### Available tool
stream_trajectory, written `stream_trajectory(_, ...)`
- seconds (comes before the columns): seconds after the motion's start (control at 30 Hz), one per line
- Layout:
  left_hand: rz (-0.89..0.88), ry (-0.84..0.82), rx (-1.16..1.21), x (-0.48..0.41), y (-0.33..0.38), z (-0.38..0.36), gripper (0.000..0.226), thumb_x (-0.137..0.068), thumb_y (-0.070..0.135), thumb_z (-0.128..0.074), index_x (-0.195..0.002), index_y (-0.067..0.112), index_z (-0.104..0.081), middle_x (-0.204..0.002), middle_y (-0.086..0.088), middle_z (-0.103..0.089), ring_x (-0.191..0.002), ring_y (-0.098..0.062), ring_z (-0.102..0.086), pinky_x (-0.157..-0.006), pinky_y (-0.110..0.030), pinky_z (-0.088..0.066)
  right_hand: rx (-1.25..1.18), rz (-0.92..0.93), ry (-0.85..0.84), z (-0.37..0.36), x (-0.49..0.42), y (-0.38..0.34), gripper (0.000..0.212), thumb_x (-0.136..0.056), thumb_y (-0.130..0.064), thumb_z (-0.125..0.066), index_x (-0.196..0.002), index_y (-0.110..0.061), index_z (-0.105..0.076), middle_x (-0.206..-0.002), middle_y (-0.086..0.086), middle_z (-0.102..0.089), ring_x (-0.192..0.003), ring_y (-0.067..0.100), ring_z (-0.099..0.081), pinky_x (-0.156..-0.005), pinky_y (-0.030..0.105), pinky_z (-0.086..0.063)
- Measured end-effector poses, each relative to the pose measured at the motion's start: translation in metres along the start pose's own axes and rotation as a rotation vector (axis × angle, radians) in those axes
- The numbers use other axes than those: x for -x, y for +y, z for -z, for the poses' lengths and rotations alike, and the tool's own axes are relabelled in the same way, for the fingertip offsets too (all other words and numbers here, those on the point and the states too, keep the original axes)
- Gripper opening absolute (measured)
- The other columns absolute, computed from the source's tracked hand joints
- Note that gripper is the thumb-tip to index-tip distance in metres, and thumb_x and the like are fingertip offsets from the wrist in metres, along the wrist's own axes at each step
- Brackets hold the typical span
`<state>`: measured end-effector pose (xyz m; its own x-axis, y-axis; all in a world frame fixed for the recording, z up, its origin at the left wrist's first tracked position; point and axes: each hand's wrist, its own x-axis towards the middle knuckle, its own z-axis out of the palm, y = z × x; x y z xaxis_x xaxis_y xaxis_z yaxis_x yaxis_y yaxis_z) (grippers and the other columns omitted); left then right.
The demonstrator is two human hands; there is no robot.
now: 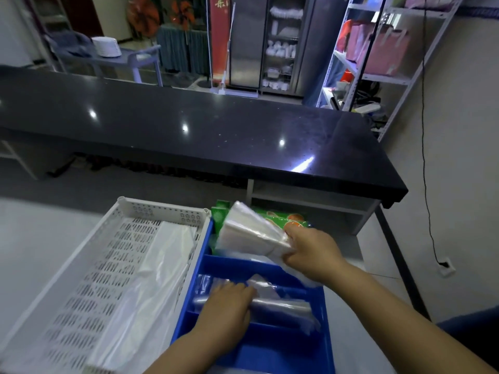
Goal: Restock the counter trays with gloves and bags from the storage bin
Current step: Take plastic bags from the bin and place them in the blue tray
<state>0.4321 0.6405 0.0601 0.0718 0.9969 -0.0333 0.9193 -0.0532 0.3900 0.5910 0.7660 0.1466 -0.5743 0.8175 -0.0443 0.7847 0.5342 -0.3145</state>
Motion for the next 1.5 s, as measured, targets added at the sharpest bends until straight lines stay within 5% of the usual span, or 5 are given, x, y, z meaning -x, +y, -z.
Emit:
stream_trajectory(0.27, -0.105, 0.096, -0.16, 0.019, 0.013, -0.002, 0.031, -0.037, 0.03, -0.08, -0.058, 0.027, -0.057, -0.054, 0.011, -0.056, -0.048, -0.009, -0.054, -0.045, -0.017, -0.041, 0.316, 0.146, -0.15, -0.051, -0.004, -0.021, 0.028, -0.077, -0.021, -0.055, -0.105, -0.022, -0.05, -0.103, 0.006, -0.066, -0.095, 0.033, -0.061, -0.062, 0.032, -0.034)
stream_trajectory(0.77, -0.054, 0.196, -0.214, 0.007, -0.007, 0.018, 0.052, -0.05, 0.044, -0.082, -0.098, 0.029, -0.067, -0.11, 0.002, -0.068, -0.103, -0.019, -0.064, -0.085, -0.036, -0.053, 0.005, 0.058, -0.274, -0.054, -0.004, -0.002, 0.039, -0.08, -0.03, -0.056, -0.118, -0.038, -0.053, -0.118, -0.01, -0.063, -0.106, 0.016, -0.055, -0.086, 0.032, -0.045)
stream_trajectory(1.0, -0.113, 0.006, -0.352, -0.02, -0.025, 0.017, 0.077, -0.074, 0.06, -0.051, -0.138, 0.021, -0.035, -0.133, -0.002, -0.047, -0.122, -0.025, -0.041, -0.111, -0.04, -0.024, -0.033, 0.026, -0.251, -0.063, 0.002, 0.0, 0.044, -0.088, -0.032, -0.052, -0.129, -0.042, -0.045, -0.129, -0.007, -0.059, -0.112, 0.016, -0.054, -0.089, 0.031, -0.043)
stream_trajectory(1.3, -0.052, -0.117, -0.315, -0.028, -0.035, 0.021, 0.076, -0.07, 0.063, -0.052, -0.135, 0.028, -0.032, -0.124, -0.002, -0.046, -0.114, -0.025, -0.039, -0.094, -0.039, -0.031, 0.047, -0.099, -0.086, -0.06, 0.023, 0.019, 0.026, -0.089, -0.039, -0.05, -0.114, -0.037, -0.055, -0.113, -0.008, -0.066, -0.092, 0.013, -0.061, -0.075, 0.027, -0.05)
stream_trajectory(1.5, -0.069, -0.151, -0.338, -0.036, -0.035, 0.03, 0.047, -0.062, 0.06, -0.058, -0.085, 0.023, -0.042, -0.099, -0.001, -0.06, -0.093, -0.023, -0.047, -0.078, -0.034, -0.032, -0.045, -0.152, -0.145, -0.06, 0.023, 0.018, 0.024, -0.09, -0.035, -0.05, -0.111, -0.033, -0.06, -0.11, -0.009, -0.065, -0.084, 0.007, -0.054, -0.073, 0.021, -0.046)
